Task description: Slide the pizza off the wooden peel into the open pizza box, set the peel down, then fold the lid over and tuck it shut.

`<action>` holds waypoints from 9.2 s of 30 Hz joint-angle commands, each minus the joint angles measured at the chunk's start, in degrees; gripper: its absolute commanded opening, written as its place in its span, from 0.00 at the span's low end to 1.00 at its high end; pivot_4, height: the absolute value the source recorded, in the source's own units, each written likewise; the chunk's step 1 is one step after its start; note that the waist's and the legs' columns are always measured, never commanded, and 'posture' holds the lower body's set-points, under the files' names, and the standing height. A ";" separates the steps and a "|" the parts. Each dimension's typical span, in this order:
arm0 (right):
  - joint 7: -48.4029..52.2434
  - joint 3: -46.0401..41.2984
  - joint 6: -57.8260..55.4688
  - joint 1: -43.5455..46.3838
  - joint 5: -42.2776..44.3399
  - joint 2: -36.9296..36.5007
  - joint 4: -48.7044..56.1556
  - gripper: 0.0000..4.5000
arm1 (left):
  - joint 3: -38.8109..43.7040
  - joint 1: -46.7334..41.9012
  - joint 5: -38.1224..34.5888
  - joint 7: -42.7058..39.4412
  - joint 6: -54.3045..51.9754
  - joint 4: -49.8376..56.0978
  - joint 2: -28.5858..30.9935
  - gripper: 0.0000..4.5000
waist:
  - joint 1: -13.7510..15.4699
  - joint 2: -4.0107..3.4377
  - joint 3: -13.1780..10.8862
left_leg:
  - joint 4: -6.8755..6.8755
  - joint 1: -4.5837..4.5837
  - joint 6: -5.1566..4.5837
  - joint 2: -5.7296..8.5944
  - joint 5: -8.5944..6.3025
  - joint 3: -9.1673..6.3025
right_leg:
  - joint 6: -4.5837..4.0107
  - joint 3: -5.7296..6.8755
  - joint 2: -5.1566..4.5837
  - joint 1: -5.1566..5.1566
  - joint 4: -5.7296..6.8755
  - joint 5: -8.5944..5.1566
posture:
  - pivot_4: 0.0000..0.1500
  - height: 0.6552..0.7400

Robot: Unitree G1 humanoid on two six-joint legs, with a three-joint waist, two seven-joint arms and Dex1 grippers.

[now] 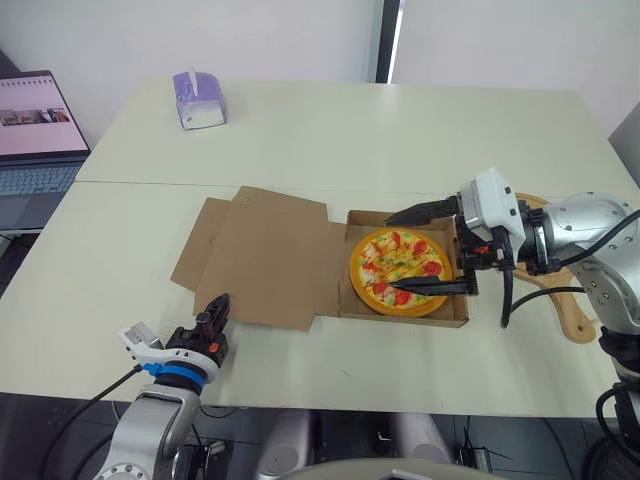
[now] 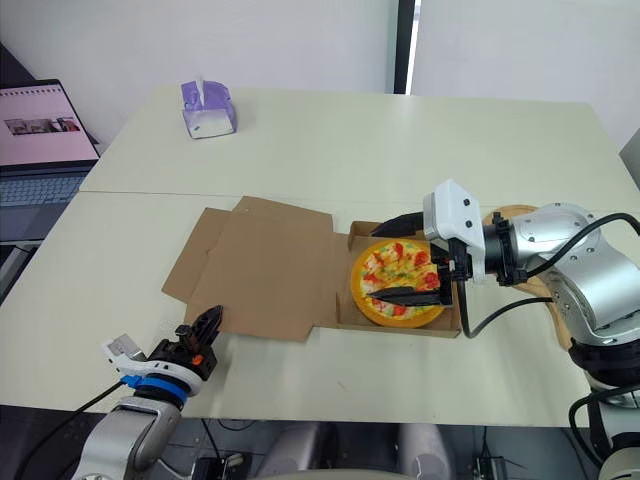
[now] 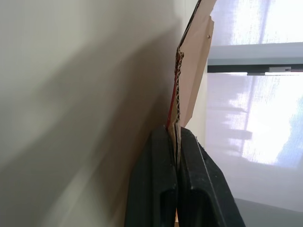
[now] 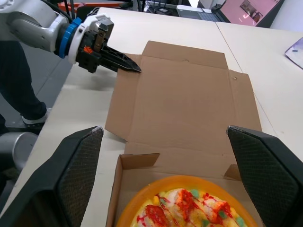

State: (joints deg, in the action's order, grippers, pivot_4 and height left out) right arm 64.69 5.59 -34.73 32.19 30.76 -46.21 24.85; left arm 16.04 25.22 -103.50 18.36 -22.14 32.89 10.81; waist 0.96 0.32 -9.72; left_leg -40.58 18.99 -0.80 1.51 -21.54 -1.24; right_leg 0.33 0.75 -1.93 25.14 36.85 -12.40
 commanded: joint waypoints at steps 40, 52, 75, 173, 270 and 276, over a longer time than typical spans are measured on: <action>8.68 10.10 18.69 0.99 -28.59 0.00 -21.52 0.01 | -11.93 -67.57 63.18 -66.30 -10.37 -54.32 33.20 0.00 | -1.03 0.10 -0.11 | 0.12 0.19 0.39 -0.02 0.21 -0.27 | -0.06 0.28 0.01 0.25 0.10 0.00 | 1.00 0.82; -1.72 8.07 -2.41 -10.87 -20.93 3.53 3.49 0.01 | -13.20 -83.90 79.35 -84.60 17.05 -81.73 23.01 0.00 | -1.04 0.13 -0.11 | -0.33 0.98 0.40 0.03 0.21 -0.44 | -0.05 0.46 -0.02 0.81 0.23 0.09 | 1.00 0.82; -24.69 -13.66 -10.39 5.73 -8.73 16.05 -16.57 1.00 | -8.93 -88.10 83.86 -89.69 27.09 -85.71 20.34 0.00 | -1.28 0.17 -0.14 | -0.36 1.19 0.33 0.14 0.22 -0.31 | 0.05 0.33 -0.07 1.04 0.38 0.16 | 1.00 0.82; -56.75 -11.03 -20.27 6.81 -15.30 38.23 -2.90 0.01 | -9.64 -66.87 84.25 -37.86 -4.59 -29.72 -3.09 0.00 | -2.50 0.18 -0.07 | -1.37 2.00 0.32 0.34 0.23 -0.05 | 0.06 -0.12 -0.22 2.17 1.77 0.17 | 1.00 0.82; -54.59 -14.07 -42.65 2.44 -8.35 47.05 9.47 0.01 | -13.16 -53.05 82.25 -24.90 -15.69 -12.07 -15.05 0.00 | -2.47 0.55 0.71 | -0.94 0.88 0.20 0.16 0.16 -0.31 | 0.05 0.07 -0.02 0.77 1.02 0.15 | 1.00 0.82; -54.84 -11.76 -41.78 -1.50 -9.09 45.23 12.48 0.01 | -13.06 -45.87 79.13 -27.34 -18.95 -4.39 -11.82 0.00 | -2.70 0.54 0.72 | -0.64 0.79 0.22 0.15 0.17 -0.25 | 0.05 0.01 -0.02 0.79 0.90 0.15 | 1.00 0.82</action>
State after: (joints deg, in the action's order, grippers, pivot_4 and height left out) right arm 7.27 -10.87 -76.18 31.19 18.19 -1.70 35.72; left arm 6.77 -21.65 -21.25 -6.17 -38.95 25.42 -0.93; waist -1.73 0.86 -9.00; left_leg -41.08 19.73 -0.56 1.66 -21.36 -1.45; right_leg 0.38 0.73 -1.95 25.93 37.71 -12.25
